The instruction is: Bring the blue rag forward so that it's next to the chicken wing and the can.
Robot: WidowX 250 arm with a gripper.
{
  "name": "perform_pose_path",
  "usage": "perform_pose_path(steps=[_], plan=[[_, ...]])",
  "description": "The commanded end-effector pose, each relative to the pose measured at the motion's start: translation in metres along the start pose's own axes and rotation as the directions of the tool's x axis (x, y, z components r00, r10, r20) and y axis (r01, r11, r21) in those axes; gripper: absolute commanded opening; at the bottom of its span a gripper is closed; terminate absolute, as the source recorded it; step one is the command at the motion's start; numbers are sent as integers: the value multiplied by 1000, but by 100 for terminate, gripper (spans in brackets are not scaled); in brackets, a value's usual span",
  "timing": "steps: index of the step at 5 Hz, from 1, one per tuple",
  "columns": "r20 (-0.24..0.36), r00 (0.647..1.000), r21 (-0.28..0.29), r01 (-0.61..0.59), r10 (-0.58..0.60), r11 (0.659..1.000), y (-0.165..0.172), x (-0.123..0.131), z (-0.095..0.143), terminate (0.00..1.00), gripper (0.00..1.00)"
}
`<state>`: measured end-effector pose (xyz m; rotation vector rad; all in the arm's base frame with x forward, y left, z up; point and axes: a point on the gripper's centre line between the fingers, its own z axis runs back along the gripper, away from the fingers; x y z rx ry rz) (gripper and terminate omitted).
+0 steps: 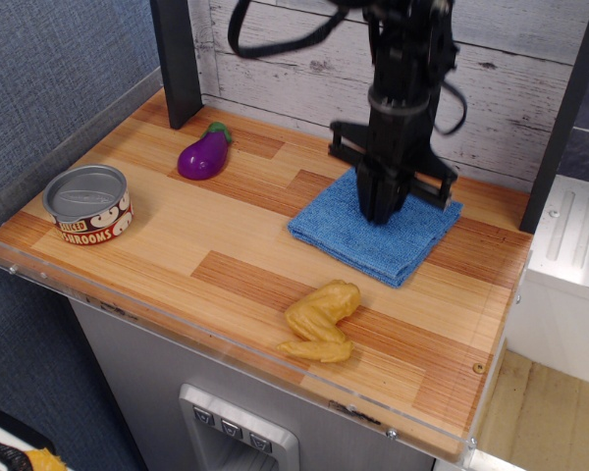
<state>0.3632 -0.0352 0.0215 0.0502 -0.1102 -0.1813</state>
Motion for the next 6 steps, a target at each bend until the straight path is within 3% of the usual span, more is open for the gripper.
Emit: perform_pose_path(steps=[1,5,6], plan=[[14,1000,27,16,-16,1000,0,-8,-4,0,0],[46,991,100,-132,128,986,60,-28,-4,0,0],[41,989,97,-149,145,984,73,-33,-4,0,0]])
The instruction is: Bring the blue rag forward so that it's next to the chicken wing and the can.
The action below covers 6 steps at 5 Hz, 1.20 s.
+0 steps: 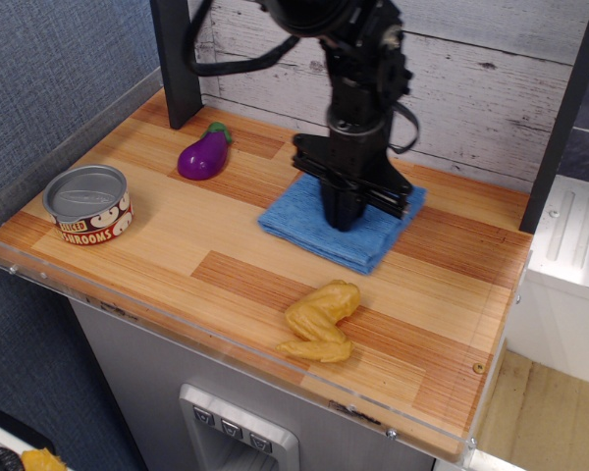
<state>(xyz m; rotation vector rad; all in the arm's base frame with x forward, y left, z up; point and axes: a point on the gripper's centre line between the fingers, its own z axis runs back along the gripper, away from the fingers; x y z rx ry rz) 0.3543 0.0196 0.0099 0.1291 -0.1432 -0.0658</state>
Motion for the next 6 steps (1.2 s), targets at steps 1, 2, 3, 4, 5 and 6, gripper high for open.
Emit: perform_pose_path(steps=[1,2,3,4,5,6], plan=[[-4,998,12,-58,58,998,31,-25,5,0,0],[21,999,22,-37,37,999,29,-37,13,0,0],[30,998,13,-49,48,999,34,-55,16,0,0],[30,999,16,-33,32,999,35,-68,18,0,0],[30,999,25,-39,38,999,37,-79,19,0,0],[31,999,34,-36,35,999,37,-89,20,0,0]])
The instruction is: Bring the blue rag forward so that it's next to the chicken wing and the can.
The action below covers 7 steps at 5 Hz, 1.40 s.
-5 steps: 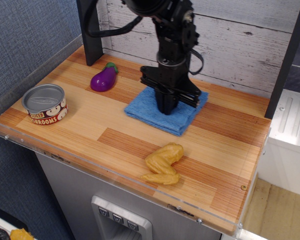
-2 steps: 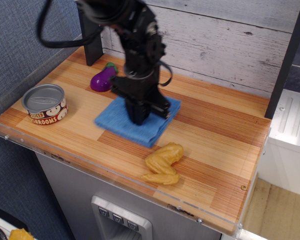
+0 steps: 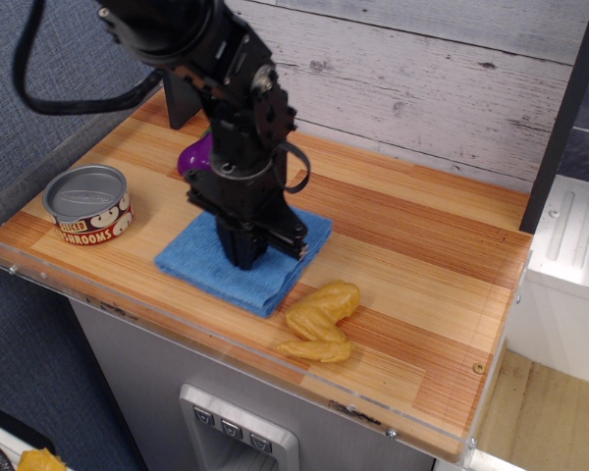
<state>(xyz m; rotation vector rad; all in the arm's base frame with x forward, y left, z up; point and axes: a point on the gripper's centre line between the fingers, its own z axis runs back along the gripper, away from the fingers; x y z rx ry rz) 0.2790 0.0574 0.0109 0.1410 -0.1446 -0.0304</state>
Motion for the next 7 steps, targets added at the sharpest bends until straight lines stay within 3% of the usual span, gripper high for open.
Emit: perform_pose_path(steps=[1,2,3,4,5,7], plan=[[32,999,25,-9,8,1000,5,-17,15,0,0],[34,999,7,-31,31,999,8,-16,18,0,0],[73,994,-19,-75,76,997,14,-11,29,0,0],[115,986,-8,-120,120,993,18,-8,41,0,100],[197,963,-2,-185,182,983,21,-3,68,0,100],[172,972,43,-168,158,985,14,6,92,0,100]])
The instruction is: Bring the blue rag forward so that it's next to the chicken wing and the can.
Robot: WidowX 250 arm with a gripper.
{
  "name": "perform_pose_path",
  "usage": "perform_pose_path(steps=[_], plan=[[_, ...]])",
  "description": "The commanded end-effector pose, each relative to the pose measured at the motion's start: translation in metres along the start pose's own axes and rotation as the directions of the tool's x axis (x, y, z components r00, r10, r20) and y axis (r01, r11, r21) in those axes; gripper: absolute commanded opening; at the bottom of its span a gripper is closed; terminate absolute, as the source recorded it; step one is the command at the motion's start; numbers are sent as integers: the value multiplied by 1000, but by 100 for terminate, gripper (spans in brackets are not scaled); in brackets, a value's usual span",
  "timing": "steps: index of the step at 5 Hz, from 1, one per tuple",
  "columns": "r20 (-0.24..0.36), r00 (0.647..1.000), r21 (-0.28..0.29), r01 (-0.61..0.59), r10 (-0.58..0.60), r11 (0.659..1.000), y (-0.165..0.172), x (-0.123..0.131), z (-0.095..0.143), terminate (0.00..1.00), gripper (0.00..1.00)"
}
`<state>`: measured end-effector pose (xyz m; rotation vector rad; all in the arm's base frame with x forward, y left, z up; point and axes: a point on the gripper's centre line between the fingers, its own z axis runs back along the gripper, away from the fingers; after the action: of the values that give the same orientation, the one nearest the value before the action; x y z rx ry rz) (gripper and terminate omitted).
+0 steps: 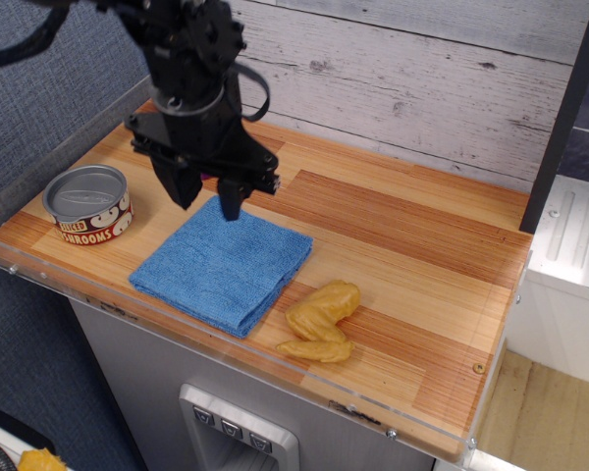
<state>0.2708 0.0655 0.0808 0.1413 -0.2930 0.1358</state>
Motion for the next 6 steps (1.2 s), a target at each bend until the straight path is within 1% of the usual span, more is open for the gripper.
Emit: perform_pose_path(steps=[1,2,3,4,5,6], plan=[[37,998,0,50,-50,999,-22,28,29,0,100],[47,993,-3,106,-106,994,-49,46,41,0,100],[57,993,-8,105,-104,994,-57,54,49,0,100],[82,994,-13,75,-74,997,-52,68,58,0,100],[108,992,-3,60,-59,998,-47,84,64,0,100],[113,991,27,72,-74,997,-49,93,67,0,100]])
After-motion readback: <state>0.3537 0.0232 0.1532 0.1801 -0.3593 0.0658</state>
